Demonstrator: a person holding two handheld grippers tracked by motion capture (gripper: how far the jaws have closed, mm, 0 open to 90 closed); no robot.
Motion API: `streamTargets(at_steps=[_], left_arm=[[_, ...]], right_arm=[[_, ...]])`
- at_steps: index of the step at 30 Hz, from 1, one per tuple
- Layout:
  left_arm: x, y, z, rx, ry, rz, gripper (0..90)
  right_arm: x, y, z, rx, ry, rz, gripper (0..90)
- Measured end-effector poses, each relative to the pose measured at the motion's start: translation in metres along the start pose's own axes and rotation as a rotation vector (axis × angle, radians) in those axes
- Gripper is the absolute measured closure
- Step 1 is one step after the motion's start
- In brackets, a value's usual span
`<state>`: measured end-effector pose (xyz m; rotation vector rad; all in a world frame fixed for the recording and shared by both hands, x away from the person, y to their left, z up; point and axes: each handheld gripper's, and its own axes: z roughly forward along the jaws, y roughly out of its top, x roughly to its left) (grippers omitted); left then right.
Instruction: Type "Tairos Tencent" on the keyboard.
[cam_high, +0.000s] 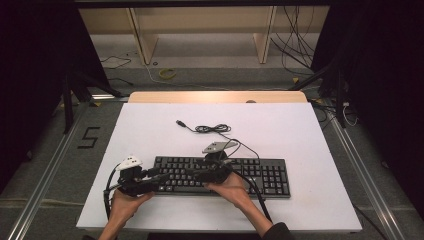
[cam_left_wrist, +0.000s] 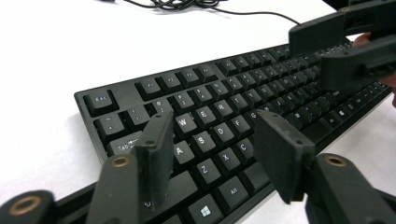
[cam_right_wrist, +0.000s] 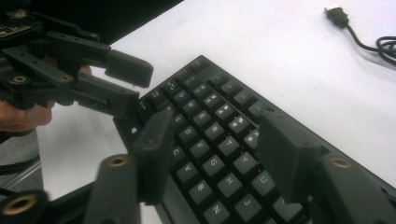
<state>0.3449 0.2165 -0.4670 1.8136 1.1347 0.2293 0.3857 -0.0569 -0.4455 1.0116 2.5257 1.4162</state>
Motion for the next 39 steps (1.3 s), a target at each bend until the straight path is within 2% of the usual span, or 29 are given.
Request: streamTargets(at_steps=[9,18,23,26,29,34,36,39], left_arm=[[-0.001,0.003,0.004,-0.017,0.002,0.015,38.7],[0.0,0.004,0.008,-0.029,0.003,0.02,42.0],[0.001,0.004,0.01,-0.012,0.012,0.032,51.4],[0.002,0.004,0.011,-0.008,0.034,0.05,61.3],[0.003,0.005,0.013,0.005,0.038,0.061,70.1],[0.001,0.003,0.021,0.074,0.061,0.092,84.8],[0.001,0.004,0.022,0.082,0.062,0.097,88.9],[0.0,0.003,0.024,0.098,0.063,0.103,89.3]], right_arm=[[-0.003,-0.009,-0.018,-0.026,-0.016,0.001,38.5],[-0.006,-0.014,-0.028,-0.043,-0.026,0.01,34.2],[-0.008,-0.016,-0.032,-0.041,-0.03,0.009,33.3],[-0.01,-0.017,-0.034,-0.042,-0.034,0.013,33.3],[-0.012,-0.018,-0.036,-0.045,-0.041,0.013,33.3],[-0.015,-0.018,-0.038,-0.051,-0.05,0.015,33.0],[-0.015,-0.018,-0.038,-0.052,-0.053,0.013,32.8],[-0.016,-0.018,-0.037,-0.052,-0.055,0.013,32.7]])
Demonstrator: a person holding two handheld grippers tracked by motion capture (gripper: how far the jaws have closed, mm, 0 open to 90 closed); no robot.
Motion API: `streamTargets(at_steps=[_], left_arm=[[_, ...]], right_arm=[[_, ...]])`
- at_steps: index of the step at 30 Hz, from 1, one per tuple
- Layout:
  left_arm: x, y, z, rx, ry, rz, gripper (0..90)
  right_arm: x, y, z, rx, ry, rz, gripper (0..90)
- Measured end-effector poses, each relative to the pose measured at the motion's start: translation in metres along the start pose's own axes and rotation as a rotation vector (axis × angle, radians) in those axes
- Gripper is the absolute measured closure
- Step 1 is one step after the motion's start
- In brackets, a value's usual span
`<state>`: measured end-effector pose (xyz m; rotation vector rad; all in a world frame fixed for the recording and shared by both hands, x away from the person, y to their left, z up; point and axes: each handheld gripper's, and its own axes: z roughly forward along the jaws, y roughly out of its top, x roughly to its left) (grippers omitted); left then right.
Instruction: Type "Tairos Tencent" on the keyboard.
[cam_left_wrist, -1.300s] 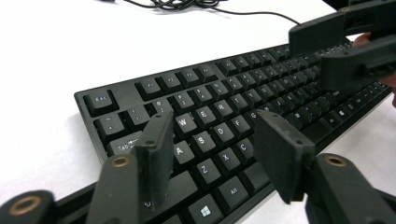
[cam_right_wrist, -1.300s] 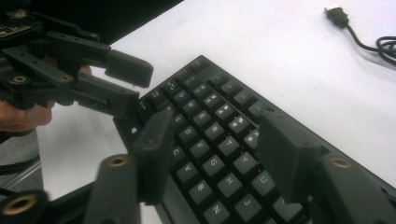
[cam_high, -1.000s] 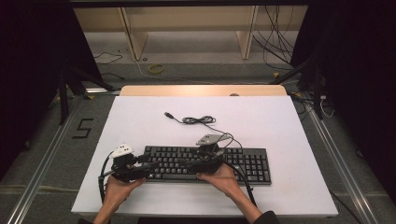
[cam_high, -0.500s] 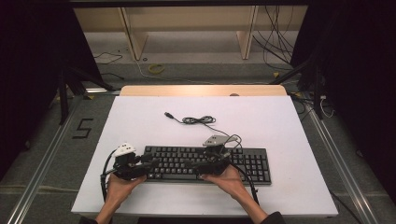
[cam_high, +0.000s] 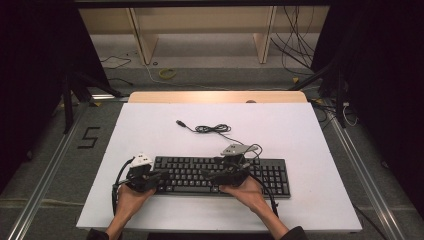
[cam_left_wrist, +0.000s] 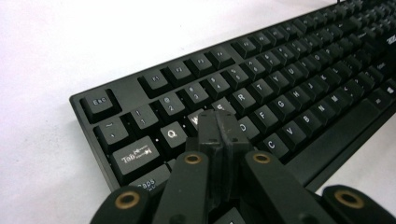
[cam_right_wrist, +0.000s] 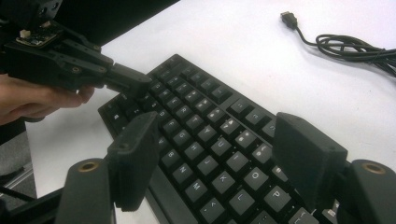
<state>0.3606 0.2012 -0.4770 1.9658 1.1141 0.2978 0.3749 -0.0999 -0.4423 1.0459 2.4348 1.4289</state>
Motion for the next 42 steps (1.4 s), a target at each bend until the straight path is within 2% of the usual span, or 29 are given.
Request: streamTargets(at_steps=[20,25,30,37,42], left_arm=[[0.004,-0.003,0.005,0.057,0.023,-0.027,89.7],[0.003,-0.002,0.004,0.061,0.029,-0.021,89.6],[0.002,0.0,0.0,0.032,0.017,-0.038,89.1],[-0.001,0.001,-0.004,0.006,0.002,-0.049,79.8],[-0.001,0.001,-0.007,-0.017,-0.017,-0.054,69.7]], right_arm=[[-0.003,0.0,0.0,0.005,-0.014,0.003,32.7],[-0.003,0.0,0.0,0.003,-0.017,0.006,32.8],[-0.003,0.0,0.0,0.005,-0.018,0.005,32.9],[-0.004,0.0,0.001,0.004,-0.023,0.01,34.5],[-0.005,0.0,0.002,0.004,-0.026,0.009,37.3]])
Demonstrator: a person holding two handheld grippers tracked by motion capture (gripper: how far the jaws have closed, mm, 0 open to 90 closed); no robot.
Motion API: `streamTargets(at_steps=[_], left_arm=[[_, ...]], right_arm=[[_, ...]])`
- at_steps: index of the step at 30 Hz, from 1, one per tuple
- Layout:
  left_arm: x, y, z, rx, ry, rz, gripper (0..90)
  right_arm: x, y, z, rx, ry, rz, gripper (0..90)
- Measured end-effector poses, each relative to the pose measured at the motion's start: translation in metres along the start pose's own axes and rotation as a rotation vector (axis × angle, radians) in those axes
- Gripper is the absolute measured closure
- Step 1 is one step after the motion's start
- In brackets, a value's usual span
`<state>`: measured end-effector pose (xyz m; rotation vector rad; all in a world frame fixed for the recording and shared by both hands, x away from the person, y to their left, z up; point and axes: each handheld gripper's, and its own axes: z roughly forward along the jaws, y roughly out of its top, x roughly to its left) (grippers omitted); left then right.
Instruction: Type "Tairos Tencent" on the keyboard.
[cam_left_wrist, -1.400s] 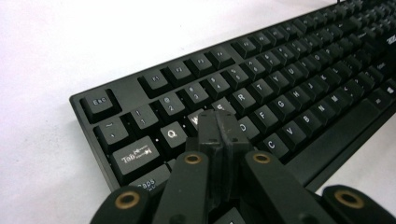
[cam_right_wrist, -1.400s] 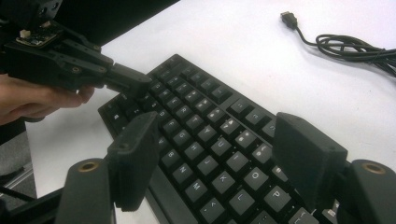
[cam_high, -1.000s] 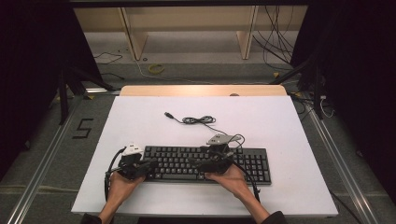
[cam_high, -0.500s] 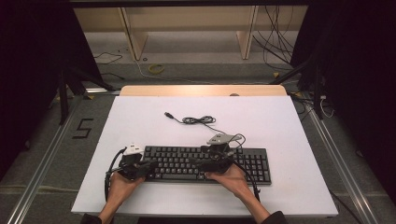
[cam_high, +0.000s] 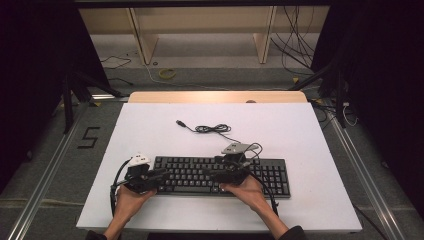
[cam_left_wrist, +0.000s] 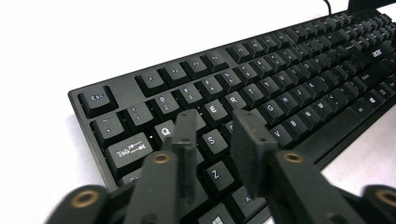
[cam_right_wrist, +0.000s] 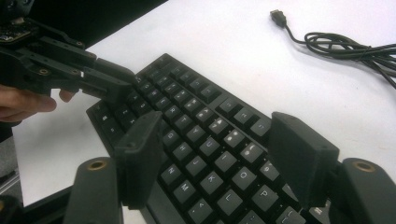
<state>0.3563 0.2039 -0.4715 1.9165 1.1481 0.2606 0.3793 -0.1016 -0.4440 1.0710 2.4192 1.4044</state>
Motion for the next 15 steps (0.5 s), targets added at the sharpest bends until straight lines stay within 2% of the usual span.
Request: streamTargets(at_steps=[7,15], left_arm=[[-0.001,0.0,-0.0033,-0.04,-0.021,-0.021,56.3],[-0.0038,-0.0001,-0.0065,-0.076,-0.035,-0.019,50.6]], right_arm=[[-0.0003,-0.0001,0.0008,0.006,0.003,0.0,40.8],[-0.0008,-0.0001,0.0022,0.009,0.006,0.001,45.6]])
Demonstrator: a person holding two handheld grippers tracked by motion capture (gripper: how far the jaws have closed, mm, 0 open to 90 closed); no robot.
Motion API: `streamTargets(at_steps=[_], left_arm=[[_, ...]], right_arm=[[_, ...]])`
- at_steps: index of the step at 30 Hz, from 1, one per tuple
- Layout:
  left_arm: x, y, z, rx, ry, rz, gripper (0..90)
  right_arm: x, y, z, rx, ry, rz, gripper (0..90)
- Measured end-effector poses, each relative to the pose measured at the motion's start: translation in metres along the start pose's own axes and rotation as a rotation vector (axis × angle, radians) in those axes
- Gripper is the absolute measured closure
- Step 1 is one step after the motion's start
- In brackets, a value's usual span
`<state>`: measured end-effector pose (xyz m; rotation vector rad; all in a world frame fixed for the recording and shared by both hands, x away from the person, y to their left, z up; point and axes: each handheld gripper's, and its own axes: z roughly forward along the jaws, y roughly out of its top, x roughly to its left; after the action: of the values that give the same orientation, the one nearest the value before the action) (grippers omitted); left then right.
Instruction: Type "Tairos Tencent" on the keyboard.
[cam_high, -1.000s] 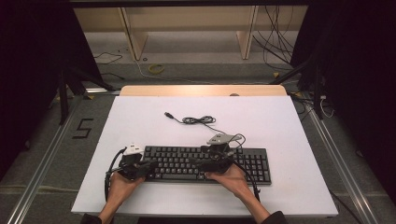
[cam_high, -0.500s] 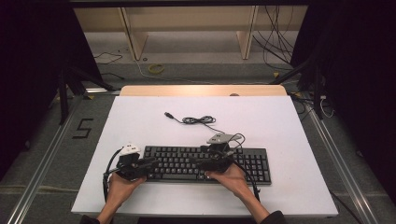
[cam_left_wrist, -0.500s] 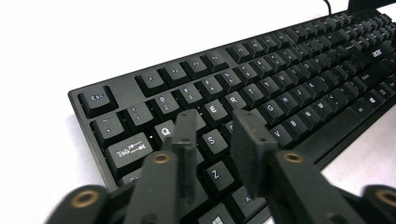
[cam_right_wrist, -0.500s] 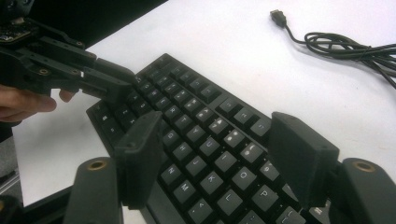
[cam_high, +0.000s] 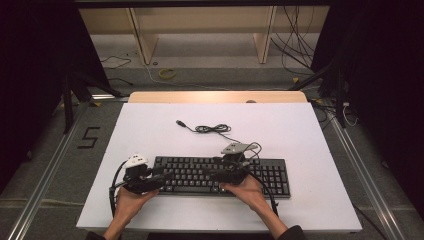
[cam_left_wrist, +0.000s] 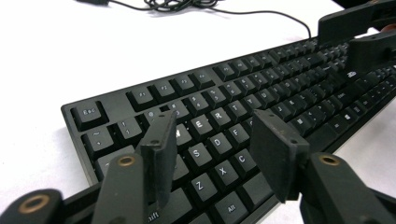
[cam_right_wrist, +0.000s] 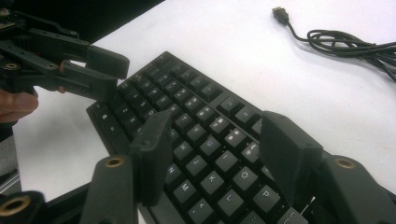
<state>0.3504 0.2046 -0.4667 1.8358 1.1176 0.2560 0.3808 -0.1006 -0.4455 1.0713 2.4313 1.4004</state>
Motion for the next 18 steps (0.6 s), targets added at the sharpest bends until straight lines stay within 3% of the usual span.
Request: streamTargets(at_steps=[10,18], left_arm=[[-0.0015,-0.0007,-0.0022,-0.028,-0.019,-0.002,45.6],[-0.0032,-0.0011,-0.0027,-0.031,-0.032,0.006,41.2]], right_arm=[[-0.0009,0.002,0.0008,0.007,0.0,0.0,50.0],[-0.0031,0.0023,0.0046,0.019,-0.007,0.0,60.4]])
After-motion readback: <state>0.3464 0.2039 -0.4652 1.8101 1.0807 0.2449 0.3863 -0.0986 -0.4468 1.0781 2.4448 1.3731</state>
